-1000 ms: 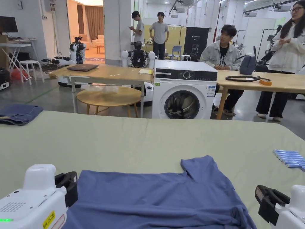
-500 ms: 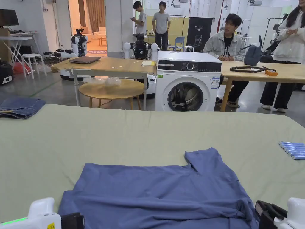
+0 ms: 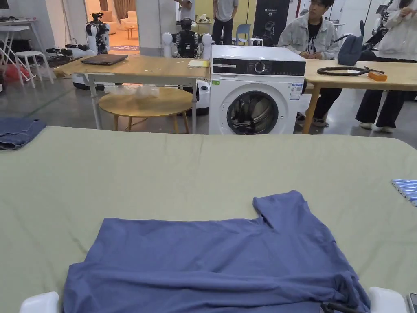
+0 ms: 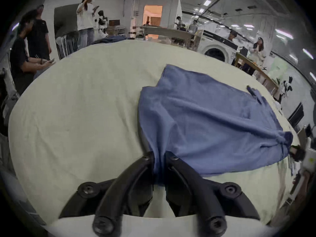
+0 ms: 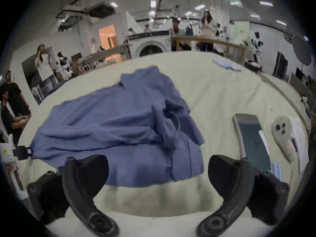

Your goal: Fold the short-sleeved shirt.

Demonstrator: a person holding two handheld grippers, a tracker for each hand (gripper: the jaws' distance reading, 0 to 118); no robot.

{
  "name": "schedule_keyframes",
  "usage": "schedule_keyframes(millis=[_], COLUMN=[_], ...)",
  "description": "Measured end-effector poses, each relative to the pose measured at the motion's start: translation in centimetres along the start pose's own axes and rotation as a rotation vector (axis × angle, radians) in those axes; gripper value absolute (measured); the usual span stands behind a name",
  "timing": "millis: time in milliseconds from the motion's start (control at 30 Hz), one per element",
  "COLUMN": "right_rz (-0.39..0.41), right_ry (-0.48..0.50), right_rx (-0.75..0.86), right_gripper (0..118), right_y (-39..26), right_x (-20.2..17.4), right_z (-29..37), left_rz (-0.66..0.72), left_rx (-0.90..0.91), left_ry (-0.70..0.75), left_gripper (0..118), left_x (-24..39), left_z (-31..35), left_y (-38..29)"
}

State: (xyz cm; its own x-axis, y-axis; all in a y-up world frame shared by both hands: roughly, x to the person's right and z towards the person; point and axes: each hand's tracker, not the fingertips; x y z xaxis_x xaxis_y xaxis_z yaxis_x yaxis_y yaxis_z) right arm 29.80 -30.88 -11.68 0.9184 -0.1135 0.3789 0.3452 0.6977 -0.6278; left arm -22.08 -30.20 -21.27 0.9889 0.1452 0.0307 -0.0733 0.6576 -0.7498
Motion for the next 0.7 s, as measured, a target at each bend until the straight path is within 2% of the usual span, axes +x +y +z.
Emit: schedule_keyframes(millis=[100, 167, 200, 233, 267, 300, 333, 400, 533, 700], right_rz=[-0.036, -0.055, -0.047, -0.043, -0.052, -0.081, -0.101, -0.044, -0.045, -0.006], right_ry=[-0.039, -0.009, -0.017, -0.007, 0.029, 0.118, 0.12, 0.105, 0.141, 0.147], right_rx=[-0.11, -0.12, -0.097, -0.064, -0.033, -0.036, -0.029, -0.018, 0.033, 0.076], right_gripper=[116, 114, 105, 92, 67, 3, 4, 4, 4, 4], right_y=[0.2, 0.2, -0.1, 0.0, 0.2, 0.4, 0.3, 0.4, 0.2, -2.0], right_x=[0.7, 1.1, 1.0, 1.1, 1.4, 1.7, 1.8, 1.3, 1.0, 1.0], right_z=[-2.5, -3.0, -2.1, -1.4, -0.6, -0.2, 1.0, 2.5, 6.5, 12.6], left_rz=[-0.03, -0.038, -0.039, -0.037, -0.033, -0.027, -0.024, -0.026, -0.011, -0.036], left_rx=[0.005, 0.005, 0.003, 0.004, 0.002, 0.007, 0.013, 0.027, 0.061, 0.094], left_ry=[0.01, 0.012, 0.011, 0.009, 0.004, -0.003, -0.011, -0.013, -0.053, -0.068], left_gripper=[6, 6, 6, 6, 6, 6, 6, 6, 6, 6], left_x=[0.3, 0.3, 0.2, 0.3, 0.2, 0.1, 0.2, 0.3, 0.2, -0.6], left_z=[-0.2, -0.2, -0.2, 0.1, 0.4, 0.8, 1.2, 2.4, 5.4, 9.8], left_y=[0.1, 0.2, 0.3, 0.4, 0.5, 0.6, 0.8, 1.0, 1.2, -0.1])
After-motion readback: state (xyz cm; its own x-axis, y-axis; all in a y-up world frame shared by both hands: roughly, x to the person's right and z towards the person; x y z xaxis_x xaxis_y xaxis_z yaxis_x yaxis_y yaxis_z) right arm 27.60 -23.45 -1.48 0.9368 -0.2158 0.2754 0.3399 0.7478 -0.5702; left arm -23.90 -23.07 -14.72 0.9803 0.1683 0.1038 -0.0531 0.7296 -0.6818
